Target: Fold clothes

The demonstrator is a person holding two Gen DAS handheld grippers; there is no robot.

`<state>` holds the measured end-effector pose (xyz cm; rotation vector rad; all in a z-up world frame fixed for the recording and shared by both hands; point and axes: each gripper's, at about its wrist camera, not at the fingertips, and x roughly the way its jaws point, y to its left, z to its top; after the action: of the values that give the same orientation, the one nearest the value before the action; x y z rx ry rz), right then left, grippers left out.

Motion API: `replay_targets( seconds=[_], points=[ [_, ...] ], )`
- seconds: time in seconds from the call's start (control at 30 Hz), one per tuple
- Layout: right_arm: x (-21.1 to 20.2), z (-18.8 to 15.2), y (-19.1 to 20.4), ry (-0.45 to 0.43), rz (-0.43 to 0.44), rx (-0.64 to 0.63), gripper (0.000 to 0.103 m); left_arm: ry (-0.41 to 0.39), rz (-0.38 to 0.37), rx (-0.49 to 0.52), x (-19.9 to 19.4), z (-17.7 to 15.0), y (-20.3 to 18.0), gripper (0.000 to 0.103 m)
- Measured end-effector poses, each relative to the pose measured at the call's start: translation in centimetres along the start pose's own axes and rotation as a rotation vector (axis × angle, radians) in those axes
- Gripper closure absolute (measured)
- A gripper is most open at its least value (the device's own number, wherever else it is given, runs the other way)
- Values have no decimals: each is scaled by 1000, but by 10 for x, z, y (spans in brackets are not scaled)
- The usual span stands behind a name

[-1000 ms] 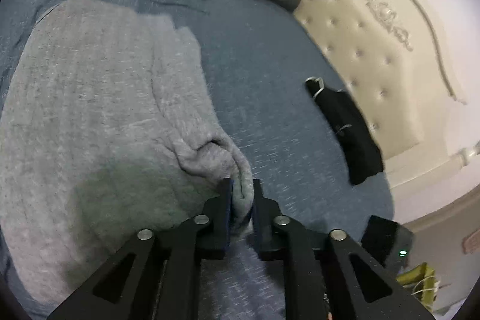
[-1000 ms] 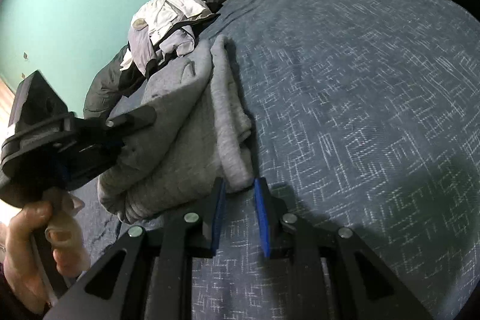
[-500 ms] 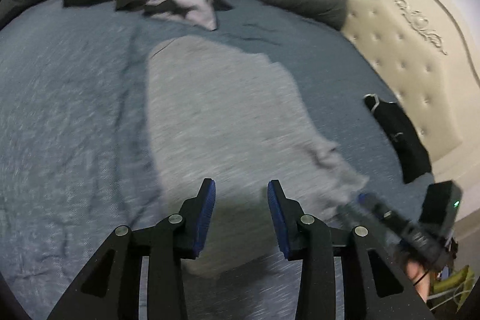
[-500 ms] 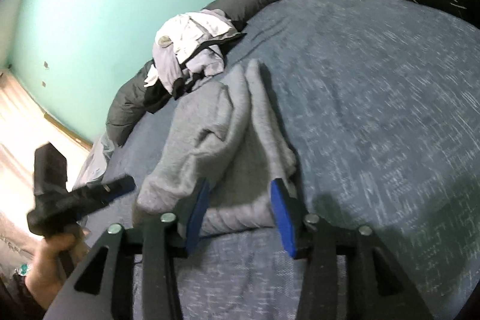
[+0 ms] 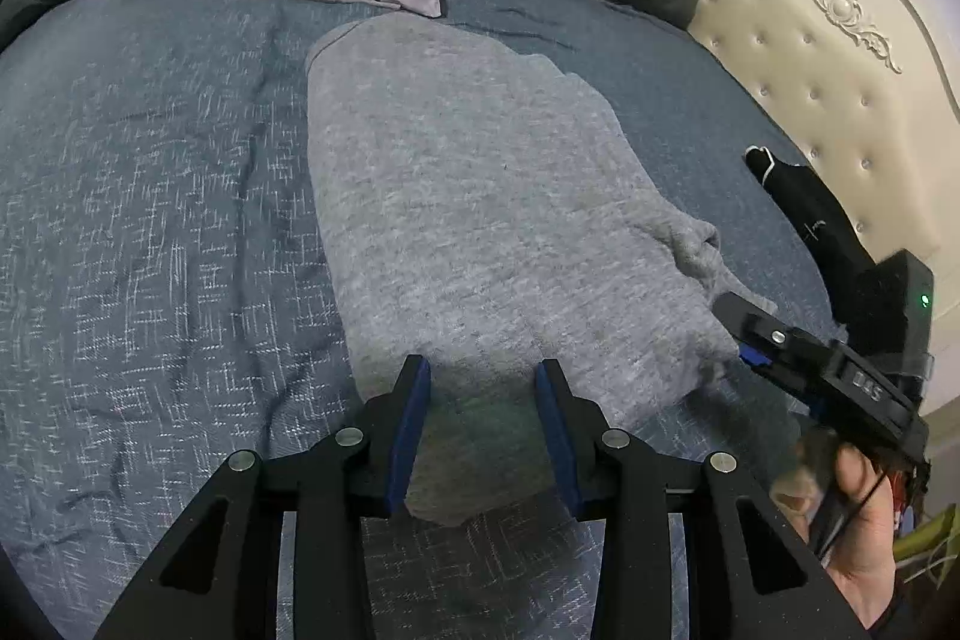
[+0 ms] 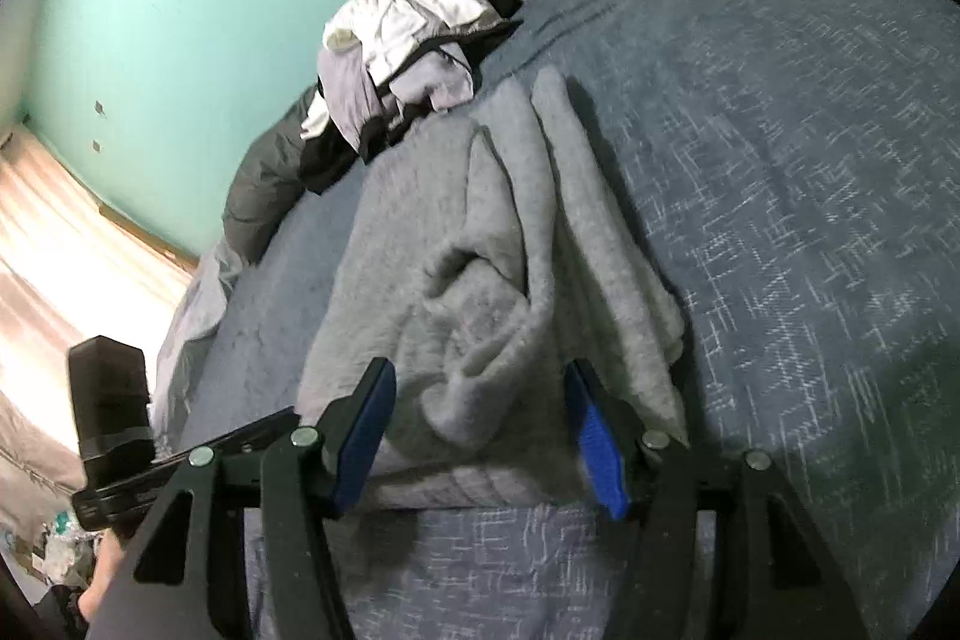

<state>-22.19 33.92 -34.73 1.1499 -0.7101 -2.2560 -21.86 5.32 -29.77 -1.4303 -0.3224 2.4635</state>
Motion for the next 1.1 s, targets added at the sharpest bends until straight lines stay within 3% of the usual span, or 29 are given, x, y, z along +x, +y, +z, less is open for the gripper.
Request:
replay_targets(
  seconds=[0.07,0.17,0.47,0.77,0.97,1.1],
  points=[
    [-1,1,2,-15,4,-22,83,2,7,15,1,-1,-2,63],
    [-6,3,8,-41,-22,-75,94,9,13,34,3,-1,-8,63],
    [-38,4,0,-115,-26,-62,96,29,30,92,7,-1,-25,63],
    [-21,-14,-28,-30,-94,27,96,58,32,98,16,-2,-26,63],
    [-22,-12,-27,-22,-109,16,95,67,38,115,13,-3,-28,63],
    [-31,-9,-32,-43,-131,50,89,65,38,109,14,-3,-28,63]
  ],
)
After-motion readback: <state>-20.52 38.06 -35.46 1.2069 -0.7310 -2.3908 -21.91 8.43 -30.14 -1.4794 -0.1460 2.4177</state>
